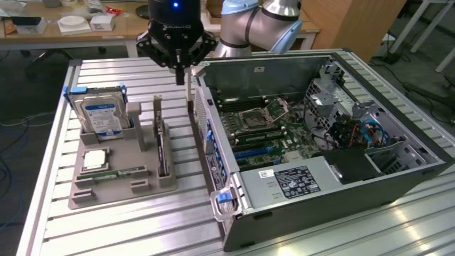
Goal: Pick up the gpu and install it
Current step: 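Reach for the gpu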
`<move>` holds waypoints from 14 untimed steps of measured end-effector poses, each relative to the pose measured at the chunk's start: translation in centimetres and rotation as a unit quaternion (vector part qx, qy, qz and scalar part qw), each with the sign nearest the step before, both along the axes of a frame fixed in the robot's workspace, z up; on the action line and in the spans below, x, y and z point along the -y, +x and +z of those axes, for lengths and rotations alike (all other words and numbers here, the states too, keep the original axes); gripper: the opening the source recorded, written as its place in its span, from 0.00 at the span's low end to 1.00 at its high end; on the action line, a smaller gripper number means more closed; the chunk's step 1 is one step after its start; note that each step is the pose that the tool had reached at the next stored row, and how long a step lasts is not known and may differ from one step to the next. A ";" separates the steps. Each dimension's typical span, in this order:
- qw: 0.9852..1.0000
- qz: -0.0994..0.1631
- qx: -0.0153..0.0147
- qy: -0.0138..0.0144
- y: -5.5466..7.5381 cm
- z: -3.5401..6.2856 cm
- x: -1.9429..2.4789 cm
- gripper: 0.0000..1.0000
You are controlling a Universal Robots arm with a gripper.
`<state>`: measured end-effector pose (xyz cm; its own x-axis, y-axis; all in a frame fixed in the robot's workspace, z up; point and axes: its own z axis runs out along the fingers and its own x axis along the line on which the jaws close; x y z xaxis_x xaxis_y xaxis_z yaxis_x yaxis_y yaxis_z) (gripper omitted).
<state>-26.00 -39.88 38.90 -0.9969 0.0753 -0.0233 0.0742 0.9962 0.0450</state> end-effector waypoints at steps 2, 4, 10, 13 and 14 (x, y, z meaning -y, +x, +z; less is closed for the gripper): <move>1.000 0.000 0.000 0.000 -0.5 -0.01 0.00 0.10; 1.000 0.000 0.000 0.000 -0.9 -0.01 0.00 0.10; 1.000 0.000 0.000 0.000 -2.4 -0.02 0.00 0.10; 1.000 0.000 0.000 0.000 -3.1 -0.03 0.00 0.10; 1.000 0.000 0.000 0.000 -3.3 -0.03 0.00 0.10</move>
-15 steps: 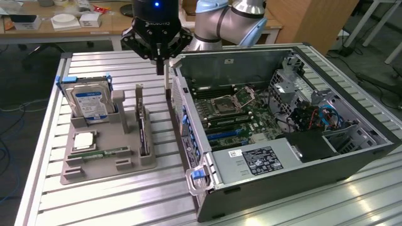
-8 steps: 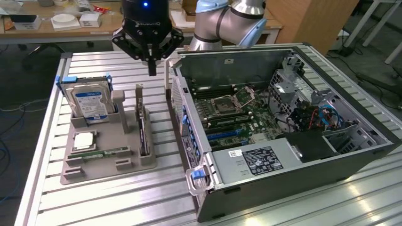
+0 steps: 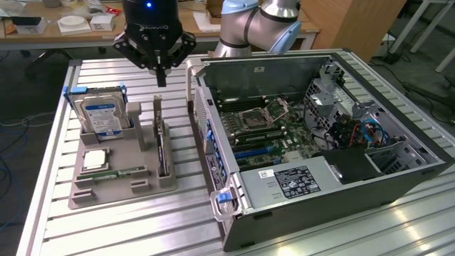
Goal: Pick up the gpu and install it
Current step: 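Reach for the gpu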
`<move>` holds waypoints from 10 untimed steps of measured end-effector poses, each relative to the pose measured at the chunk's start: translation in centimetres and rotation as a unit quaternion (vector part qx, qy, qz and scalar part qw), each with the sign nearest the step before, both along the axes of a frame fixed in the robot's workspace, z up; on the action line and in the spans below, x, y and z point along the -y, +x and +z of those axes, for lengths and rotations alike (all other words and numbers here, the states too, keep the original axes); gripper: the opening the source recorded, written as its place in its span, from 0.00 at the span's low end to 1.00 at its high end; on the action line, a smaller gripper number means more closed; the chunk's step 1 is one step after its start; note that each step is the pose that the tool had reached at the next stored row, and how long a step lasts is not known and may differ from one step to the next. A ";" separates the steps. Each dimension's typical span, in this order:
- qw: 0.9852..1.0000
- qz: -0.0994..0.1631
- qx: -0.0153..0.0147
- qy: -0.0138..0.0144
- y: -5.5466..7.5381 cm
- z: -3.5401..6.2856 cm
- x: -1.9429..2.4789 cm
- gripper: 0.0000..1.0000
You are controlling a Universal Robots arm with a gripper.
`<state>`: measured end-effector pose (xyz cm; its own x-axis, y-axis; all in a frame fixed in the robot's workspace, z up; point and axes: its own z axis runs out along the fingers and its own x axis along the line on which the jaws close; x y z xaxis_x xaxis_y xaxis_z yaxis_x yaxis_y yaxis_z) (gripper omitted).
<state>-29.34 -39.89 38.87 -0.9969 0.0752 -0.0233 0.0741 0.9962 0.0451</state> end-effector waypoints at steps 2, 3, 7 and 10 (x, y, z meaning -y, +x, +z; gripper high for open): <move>1.000 0.000 0.000 0.000 -0.5 -0.01 0.00 0.10; 1.000 0.000 0.000 0.000 -0.7 -0.01 0.00 0.10; 1.000 0.000 0.000 0.000 -1.6 -0.01 0.00 0.10; 1.000 0.000 0.000 0.000 -1.8 -0.01 0.00 0.10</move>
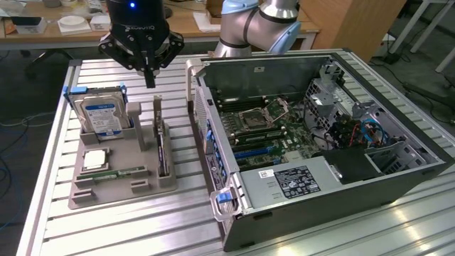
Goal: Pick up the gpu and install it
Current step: 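Reach for the gpu, then pick up the gpu and move the gpu toward the slot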
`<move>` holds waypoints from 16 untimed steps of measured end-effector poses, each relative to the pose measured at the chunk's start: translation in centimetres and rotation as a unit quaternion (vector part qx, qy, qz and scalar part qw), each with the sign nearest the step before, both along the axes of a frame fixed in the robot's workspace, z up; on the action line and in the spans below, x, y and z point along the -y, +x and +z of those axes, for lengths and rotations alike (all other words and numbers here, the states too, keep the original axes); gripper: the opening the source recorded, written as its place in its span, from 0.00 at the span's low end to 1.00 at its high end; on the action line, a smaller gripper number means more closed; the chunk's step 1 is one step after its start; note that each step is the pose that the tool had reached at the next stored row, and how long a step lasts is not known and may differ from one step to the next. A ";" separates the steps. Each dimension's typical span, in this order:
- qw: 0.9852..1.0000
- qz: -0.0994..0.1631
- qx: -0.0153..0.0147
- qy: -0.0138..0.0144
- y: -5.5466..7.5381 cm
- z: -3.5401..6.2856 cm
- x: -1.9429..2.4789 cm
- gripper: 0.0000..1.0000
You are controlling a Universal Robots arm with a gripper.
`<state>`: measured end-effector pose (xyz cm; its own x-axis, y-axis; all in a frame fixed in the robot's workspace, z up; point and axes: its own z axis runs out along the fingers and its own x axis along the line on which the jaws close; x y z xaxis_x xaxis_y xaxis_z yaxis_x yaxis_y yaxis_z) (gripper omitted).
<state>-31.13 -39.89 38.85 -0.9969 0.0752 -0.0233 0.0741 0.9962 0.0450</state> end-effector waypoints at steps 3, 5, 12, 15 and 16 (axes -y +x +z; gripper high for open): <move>1.000 0.000 0.000 0.000 0.0 0.00 0.00 0.10; 1.000 0.000 0.000 0.000 0.0 0.00 0.00 0.10; 1.000 0.000 0.000 0.000 0.0 0.00 0.00 0.17; 1.000 0.000 0.000 0.000 0.0 0.00 0.00 0.29; 1.000 0.000 0.000 0.000 0.0 0.00 0.00 0.35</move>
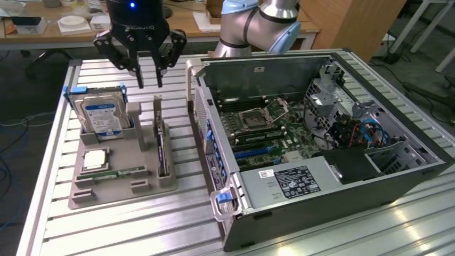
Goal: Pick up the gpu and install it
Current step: 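Pick up the gpu and move the gpu toward the slot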
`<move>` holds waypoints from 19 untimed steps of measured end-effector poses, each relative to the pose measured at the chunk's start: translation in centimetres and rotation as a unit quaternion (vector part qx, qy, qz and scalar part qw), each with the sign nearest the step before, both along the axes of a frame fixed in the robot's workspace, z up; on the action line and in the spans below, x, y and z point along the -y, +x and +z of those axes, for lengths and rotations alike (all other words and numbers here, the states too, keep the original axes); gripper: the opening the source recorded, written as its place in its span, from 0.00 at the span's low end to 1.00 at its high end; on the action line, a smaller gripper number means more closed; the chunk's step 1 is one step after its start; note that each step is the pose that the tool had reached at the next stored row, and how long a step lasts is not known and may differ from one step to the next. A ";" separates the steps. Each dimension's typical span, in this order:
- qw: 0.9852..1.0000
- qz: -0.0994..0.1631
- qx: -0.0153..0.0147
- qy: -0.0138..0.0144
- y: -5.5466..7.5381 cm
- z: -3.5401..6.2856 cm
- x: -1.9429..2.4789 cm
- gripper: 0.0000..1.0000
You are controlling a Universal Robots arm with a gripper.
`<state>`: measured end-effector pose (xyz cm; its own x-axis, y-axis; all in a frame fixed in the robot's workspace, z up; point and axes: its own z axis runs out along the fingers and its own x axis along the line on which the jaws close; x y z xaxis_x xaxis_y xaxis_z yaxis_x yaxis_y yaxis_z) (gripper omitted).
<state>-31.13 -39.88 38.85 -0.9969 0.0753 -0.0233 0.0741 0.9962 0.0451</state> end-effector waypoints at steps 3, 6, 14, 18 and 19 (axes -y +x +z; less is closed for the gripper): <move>1.000 0.000 0.000 0.000 0.0 0.00 0.00 0.47; 1.000 0.003 0.000 0.000 0.0 -0.04 0.00 0.53; 0.998 0.057 -0.001 0.000 0.0 -0.91 0.04 0.59; 0.998 0.057 -0.001 0.000 0.0 -1.65 0.10 0.59; 0.998 0.057 -0.001 0.000 0.0 -1.83 0.18 0.59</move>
<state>-31.13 -40.06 37.02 -0.9990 -0.0396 -0.0221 -0.0405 0.9981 0.0455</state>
